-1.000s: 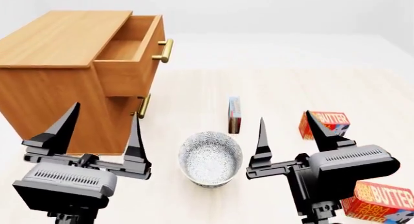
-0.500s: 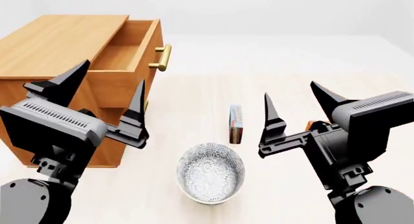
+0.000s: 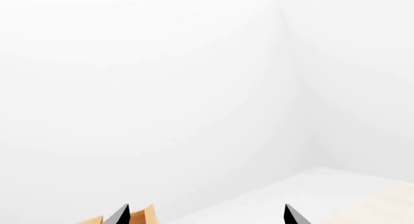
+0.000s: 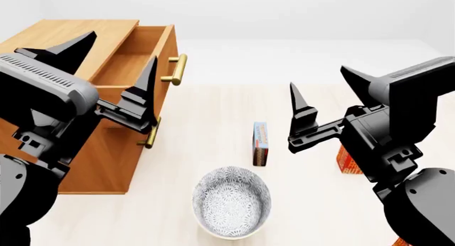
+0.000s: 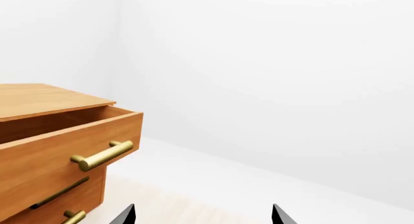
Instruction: Put the chocolate pudding in the top drawer of the cabinet and close it.
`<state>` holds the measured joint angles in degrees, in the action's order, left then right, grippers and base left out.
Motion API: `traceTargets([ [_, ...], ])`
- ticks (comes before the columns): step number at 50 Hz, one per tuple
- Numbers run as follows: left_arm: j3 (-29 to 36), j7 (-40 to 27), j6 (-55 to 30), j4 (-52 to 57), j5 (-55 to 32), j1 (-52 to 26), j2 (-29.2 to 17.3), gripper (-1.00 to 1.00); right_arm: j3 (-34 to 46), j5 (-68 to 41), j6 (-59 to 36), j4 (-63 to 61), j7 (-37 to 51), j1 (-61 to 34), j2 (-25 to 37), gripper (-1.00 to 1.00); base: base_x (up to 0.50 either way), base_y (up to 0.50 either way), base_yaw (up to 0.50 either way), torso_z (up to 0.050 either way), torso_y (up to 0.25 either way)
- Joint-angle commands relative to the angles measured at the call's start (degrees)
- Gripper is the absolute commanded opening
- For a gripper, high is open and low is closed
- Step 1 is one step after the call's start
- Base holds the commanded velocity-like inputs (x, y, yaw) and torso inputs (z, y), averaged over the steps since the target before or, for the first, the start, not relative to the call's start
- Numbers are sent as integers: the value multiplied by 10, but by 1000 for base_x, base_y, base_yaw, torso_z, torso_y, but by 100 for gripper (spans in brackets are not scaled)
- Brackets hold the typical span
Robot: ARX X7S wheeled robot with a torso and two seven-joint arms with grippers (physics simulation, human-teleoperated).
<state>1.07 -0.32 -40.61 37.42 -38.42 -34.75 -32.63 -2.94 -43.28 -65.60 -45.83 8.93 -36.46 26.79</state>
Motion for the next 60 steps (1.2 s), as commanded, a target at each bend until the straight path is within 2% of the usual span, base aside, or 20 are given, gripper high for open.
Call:
traceTargets([
  [1, 4, 1, -33, -7, -26, -42, -4, 100, 12, -10, -17, 13, 1, -31, 4, 100, 86, 0, 0, 0, 0],
  [11, 10, 0, -41, -15, -31, -52, -4, 100, 31, 1, -5, 26, -2, -36, 5, 100, 88, 0, 0, 0, 0],
  [26, 14, -3, -43, -8, -32, -50, -8, 100, 8, -24, -14, 7, 6, -31, 8, 100, 88, 0, 0, 0, 0],
  [46, 26, 2, -31, -21, -20, -52, -8, 100, 34, 5, 16, 18, 9, -21, 14, 100, 61, 0, 0, 0, 0],
  [54, 40, -2, -61, -76, -25, -120, 6, 100, 22, -11, 0, 14, 20, -27, 11, 100, 0, 0, 0, 0, 0],
  [60, 75, 1, -87, -171, -11, -211, 33, 100, 17, -15, -3, 14, 25, -32, 11, 100, 0, 0, 0, 0, 0],
])
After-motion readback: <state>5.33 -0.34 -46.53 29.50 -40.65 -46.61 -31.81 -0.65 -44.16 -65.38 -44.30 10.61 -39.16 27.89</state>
